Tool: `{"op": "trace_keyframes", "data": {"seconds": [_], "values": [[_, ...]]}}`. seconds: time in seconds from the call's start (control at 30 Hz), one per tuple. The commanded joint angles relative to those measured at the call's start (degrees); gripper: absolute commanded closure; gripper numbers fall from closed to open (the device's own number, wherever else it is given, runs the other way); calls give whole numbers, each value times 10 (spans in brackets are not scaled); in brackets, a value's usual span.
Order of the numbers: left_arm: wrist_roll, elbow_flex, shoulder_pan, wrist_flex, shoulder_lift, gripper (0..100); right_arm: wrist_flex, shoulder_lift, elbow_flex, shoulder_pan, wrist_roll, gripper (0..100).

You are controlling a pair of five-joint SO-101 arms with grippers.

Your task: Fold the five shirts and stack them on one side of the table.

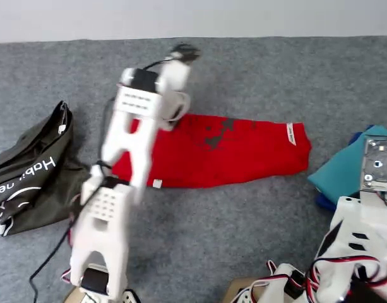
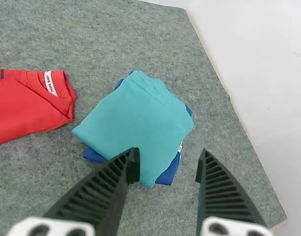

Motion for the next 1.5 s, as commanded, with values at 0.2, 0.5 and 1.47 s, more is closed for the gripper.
{"op": "trace_keyframes", "data": {"seconds": [0.2,0.5,1.47], "values": [[0,108,-149,13,-83,788,22,0,1,7,6,801],[-36,91,-146,5,-20,757,22,-1,1,7,6,801],[-55,11,-111,14,142,994,22,-1,1,7,6,801]]}}
